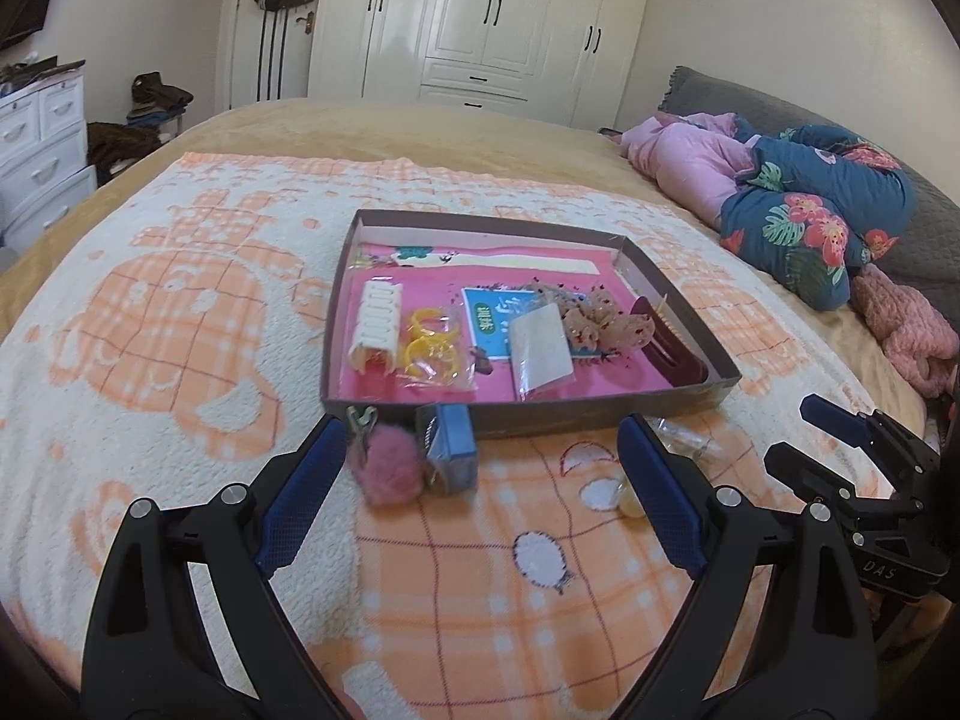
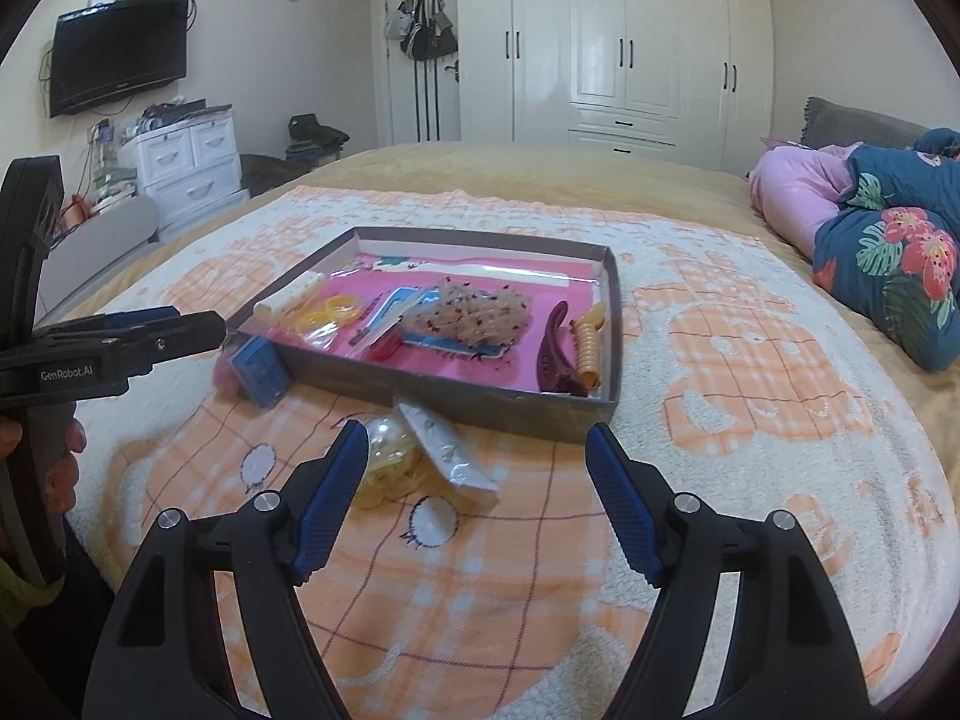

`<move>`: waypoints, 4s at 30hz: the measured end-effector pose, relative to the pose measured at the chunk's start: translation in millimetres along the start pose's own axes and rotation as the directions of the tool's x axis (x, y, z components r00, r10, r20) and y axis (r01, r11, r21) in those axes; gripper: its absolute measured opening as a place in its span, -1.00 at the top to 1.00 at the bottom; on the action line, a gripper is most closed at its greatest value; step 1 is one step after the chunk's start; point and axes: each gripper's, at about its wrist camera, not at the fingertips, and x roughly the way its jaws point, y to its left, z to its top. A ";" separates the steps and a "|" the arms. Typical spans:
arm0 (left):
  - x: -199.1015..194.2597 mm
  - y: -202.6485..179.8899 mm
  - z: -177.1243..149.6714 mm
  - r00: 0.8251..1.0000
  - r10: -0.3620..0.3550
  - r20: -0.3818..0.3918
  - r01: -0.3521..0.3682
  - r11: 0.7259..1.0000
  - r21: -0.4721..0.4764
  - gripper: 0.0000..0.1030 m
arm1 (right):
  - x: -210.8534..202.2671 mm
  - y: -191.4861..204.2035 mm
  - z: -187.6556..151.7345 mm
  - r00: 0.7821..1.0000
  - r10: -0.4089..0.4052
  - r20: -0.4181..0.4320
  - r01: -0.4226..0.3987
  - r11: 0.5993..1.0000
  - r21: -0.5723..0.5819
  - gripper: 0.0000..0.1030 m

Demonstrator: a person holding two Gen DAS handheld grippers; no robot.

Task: Organize jewelry
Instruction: 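Open and withdraw both tools from the tray toward the pompom clip, then grasp the pink pompom clip with the left tool while the right grasps the clear bag, then lower the pompom clip into the tray with the left tool while the right drops the clear bag there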

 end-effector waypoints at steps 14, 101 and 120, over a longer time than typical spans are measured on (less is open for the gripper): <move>-6.2 22.8 -19.5 0.998 0.041 -0.037 -0.042 0.999 -0.017 -0.61 | 8.1 11.4 -6.0 1.000 0.013 -0.024 -0.013 0.999 -0.031 -0.41; 8.2 14.6 5.8 0.996 -0.077 -0.034 0.076 0.996 -0.041 0.59 | 4.2 -2.0 -0.3 0.997 0.066 0.043 -0.066 0.998 -0.016 0.60; 48.1 -17.1 37.5 0.990 -0.140 -0.037 0.140 0.990 0.005 0.59 | 20.4 -27.6 15.0 0.999 0.010 0.048 -0.011 1.000 0.020 0.60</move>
